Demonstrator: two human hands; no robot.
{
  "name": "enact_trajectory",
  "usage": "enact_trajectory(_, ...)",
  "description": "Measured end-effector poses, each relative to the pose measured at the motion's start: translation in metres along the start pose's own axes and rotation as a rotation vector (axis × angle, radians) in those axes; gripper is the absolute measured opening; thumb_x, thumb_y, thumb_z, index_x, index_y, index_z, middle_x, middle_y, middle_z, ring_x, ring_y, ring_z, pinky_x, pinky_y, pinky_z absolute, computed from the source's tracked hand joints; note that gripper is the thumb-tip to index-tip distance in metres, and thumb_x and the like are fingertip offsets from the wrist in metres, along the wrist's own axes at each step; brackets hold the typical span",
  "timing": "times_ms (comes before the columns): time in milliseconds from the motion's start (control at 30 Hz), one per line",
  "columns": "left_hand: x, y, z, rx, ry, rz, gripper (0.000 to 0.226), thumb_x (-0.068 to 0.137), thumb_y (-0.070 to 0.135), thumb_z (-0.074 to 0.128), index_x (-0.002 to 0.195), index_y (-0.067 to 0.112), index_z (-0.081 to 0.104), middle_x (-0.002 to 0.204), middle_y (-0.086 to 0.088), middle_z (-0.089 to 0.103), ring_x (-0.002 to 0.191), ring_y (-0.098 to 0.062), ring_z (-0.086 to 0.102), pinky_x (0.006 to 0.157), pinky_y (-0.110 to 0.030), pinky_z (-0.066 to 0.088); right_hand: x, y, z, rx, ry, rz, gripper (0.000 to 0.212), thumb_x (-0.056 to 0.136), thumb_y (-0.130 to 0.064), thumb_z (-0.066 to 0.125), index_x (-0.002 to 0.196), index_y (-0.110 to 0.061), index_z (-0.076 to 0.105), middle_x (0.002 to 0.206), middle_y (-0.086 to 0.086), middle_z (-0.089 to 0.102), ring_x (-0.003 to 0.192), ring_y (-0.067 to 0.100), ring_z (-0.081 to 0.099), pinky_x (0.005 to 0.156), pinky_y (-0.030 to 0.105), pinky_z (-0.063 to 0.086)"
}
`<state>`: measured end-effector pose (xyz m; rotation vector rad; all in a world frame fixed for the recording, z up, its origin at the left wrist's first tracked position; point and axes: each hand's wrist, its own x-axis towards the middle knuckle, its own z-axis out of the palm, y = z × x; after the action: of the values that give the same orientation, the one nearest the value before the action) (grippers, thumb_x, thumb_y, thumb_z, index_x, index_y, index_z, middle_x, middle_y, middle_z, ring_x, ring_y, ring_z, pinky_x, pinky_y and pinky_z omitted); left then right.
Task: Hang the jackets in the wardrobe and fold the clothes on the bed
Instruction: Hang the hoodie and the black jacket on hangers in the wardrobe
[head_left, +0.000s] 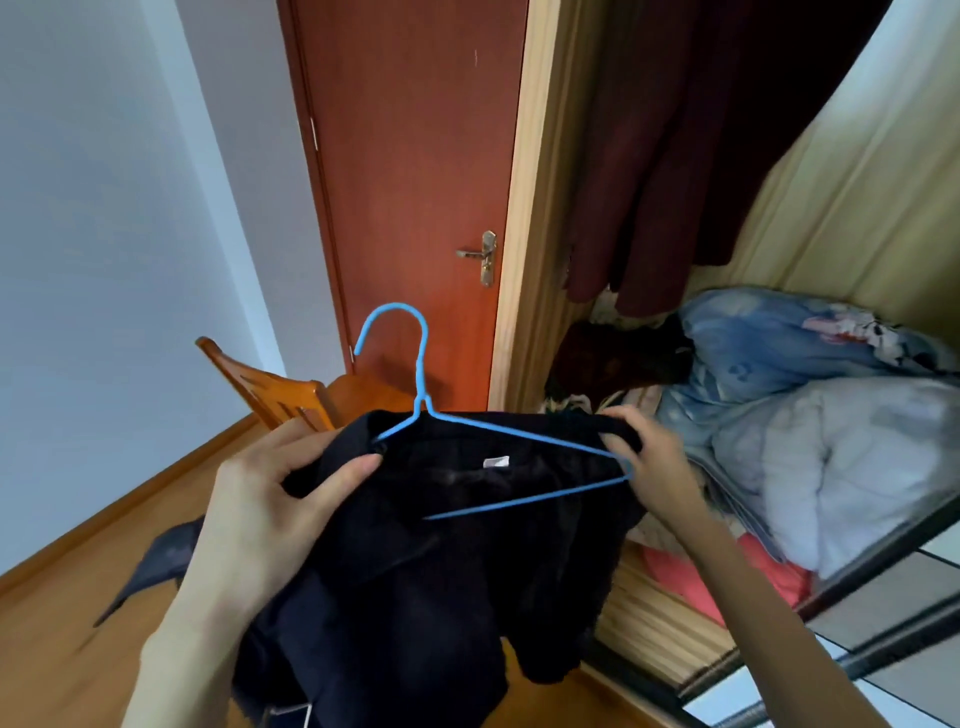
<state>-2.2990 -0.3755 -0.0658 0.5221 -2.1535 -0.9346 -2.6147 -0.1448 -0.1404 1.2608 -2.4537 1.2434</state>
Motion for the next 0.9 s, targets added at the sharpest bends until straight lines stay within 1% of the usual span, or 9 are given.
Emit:
enact_trajectory(100, -0.001, -0.001, 0.000, 0.080, 0.042, 0.069, 0.023, 0.084, 0.031, 0.079, 0.106, 0.024, 0.083, 0.083, 0.007, 0.067, 0.080, -0.014, 0.065, 0.070, -0.010, 0.045, 0.014, -0.010, -0.014, -0.178, 0.097, -0.101, 0.021, 0.093, -0.011, 0.072, 0.107, -0.023, 0.062, 0.098, -0.016, 0.061, 0.091, 0.012, 0.064, 0.079, 0.025, 0.047)
enact_trajectory(167, 0.000, -0.002, 0.001, 0.120, 0.057, 0.102, 0.029, 0.083, 0.029, 0.079, 0.111, 0.020, 0.082, 0.085, 0.012, 0.066, 0.082, -0.013, 0.065, 0.073, -0.007, 0.044, 0.017, -0.024, -0.025, -0.236, 0.162, -0.141, 0.018, 0.093, -0.016, 0.072, 0.107, -0.023, 0.062, 0.100, -0.016, 0.062, 0.091, 0.015, 0.064, 0.075, 0.037, 0.050)
enact_trajectory(267, 0.001, -0.001, 0.004, 0.194, 0.096, 0.141, 0.036, 0.084, 0.027, 0.078, 0.118, 0.015, 0.080, 0.085, 0.007, 0.062, 0.076, -0.015, 0.063, 0.071, -0.012, 0.045, 0.019, -0.052, -0.044, -0.273, 0.263, -0.246, 0.016, 0.091, -0.011, 0.075, 0.103, -0.018, 0.066, 0.099, -0.012, 0.063, 0.089, 0.009, 0.062, 0.070, 0.035, 0.049)
enact_trajectory(367, 0.001, 0.007, 0.016, 0.189, 0.174, 0.128, 0.036, 0.085, 0.023, 0.079, 0.119, 0.013, 0.079, 0.085, 0.004, 0.061, 0.075, -0.016, 0.062, 0.072, -0.009, 0.043, 0.019, -0.081, -0.058, -0.234, 0.314, -0.233, 0.018, 0.089, -0.010, 0.076, 0.098, -0.022, 0.066, 0.097, -0.012, 0.059, 0.087, 0.008, 0.061, 0.070, 0.033, 0.047)
enact_trajectory(500, -0.002, 0.027, 0.039, 0.044, 0.200, 0.107, 0.033, 0.083, 0.025, 0.081, 0.113, 0.011, 0.081, 0.084, 0.007, 0.064, 0.080, -0.010, 0.063, 0.075, -0.006, 0.042, 0.008, -0.114, -0.051, -0.203, 0.261, -0.260, 0.018, 0.088, -0.008, 0.073, 0.095, -0.021, 0.063, 0.094, -0.012, 0.054, 0.082, 0.013, 0.060, 0.067, 0.040, 0.048)
enact_trajectory(667, -0.002, 0.042, 0.043, -0.044, 0.149, 0.171, 0.026, 0.083, 0.021, 0.082, 0.108, 0.014, 0.082, 0.083, 0.010, 0.064, 0.079, -0.009, 0.062, 0.071, -0.007, 0.042, 0.002, -0.122, -0.054, 0.050, 0.195, -0.214, 0.026, 0.087, 0.007, 0.068, 0.097, -0.016, 0.060, 0.087, -0.008, 0.057, 0.080, 0.012, 0.059, 0.072, 0.019, 0.041)
enact_trajectory(767, 0.000, 0.043, 0.048, -0.071, 0.073, 0.200, 0.025, 0.084, 0.021, 0.081, 0.109, 0.017, 0.081, 0.084, 0.008, 0.064, 0.080, -0.013, 0.063, 0.070, -0.010, 0.044, 0.000, -0.131, -0.070, 0.226, 0.154, -0.189, 0.032, 0.091, 0.007, 0.066, 0.099, -0.022, 0.056, 0.087, -0.016, 0.061, 0.080, 0.012, 0.064, 0.076, 0.020, 0.043)
enact_trajectory(833, 0.002, 0.045, 0.054, -0.073, 0.010, 0.234, 0.026, 0.086, 0.023, 0.079, 0.111, 0.018, 0.081, 0.084, 0.006, 0.063, 0.082, -0.014, 0.063, 0.071, -0.012, 0.044, -0.005, -0.146, -0.075, 0.280, 0.126, -0.245, 0.034, 0.091, 0.007, 0.065, 0.098, -0.024, 0.055, 0.089, -0.020, 0.060, 0.080, 0.013, 0.064, 0.076, 0.023, 0.045)
enact_trajectory(900, 0.004, 0.049, 0.058, -0.089, -0.015, 0.245, 0.025, 0.088, 0.025, 0.078, 0.112, 0.019, 0.081, 0.085, 0.005, 0.064, 0.084, -0.015, 0.064, 0.072, -0.014, 0.046, -0.008, -0.156, -0.079, 0.302, 0.050, -0.263, 0.032, 0.090, 0.002, 0.068, 0.099, -0.025, 0.055, 0.087, -0.010, 0.057, 0.077, 0.016, 0.060, 0.072, 0.030, 0.046)
